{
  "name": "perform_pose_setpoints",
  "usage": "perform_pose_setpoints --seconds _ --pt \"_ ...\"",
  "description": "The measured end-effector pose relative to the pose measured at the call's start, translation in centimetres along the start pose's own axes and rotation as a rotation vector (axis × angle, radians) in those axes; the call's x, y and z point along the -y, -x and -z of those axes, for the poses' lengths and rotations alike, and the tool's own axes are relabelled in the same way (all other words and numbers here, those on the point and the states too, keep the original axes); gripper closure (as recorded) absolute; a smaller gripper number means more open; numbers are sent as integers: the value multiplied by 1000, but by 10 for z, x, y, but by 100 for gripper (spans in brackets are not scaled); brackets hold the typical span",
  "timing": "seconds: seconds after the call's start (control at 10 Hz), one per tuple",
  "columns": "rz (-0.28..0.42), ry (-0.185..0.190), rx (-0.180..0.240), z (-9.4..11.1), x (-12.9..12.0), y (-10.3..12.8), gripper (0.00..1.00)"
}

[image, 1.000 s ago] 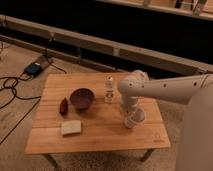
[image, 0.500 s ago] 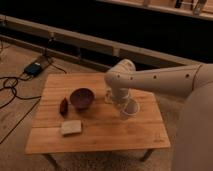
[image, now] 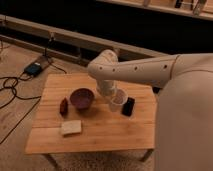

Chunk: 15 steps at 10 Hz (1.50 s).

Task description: Place the ceramic cup in the ceramic bowl

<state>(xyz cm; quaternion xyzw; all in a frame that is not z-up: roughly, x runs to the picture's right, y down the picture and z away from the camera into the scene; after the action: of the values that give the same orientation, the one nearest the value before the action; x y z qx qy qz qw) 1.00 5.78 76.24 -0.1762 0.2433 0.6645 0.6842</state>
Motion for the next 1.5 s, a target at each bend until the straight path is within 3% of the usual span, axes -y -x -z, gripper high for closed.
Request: perform_pose_setpoints --seconds 0.4,0.5,0.9,1.3,1.5 --pt "151 -26 4 4 -43 24 100" --pt "216 -27 9 1 -66 31 100" --pt "419 -64 21 -13 -121 57 100" --pt "534 -94 51 -12 -157 77 100" --pt "551 -87 44 -19 -166 77 100"
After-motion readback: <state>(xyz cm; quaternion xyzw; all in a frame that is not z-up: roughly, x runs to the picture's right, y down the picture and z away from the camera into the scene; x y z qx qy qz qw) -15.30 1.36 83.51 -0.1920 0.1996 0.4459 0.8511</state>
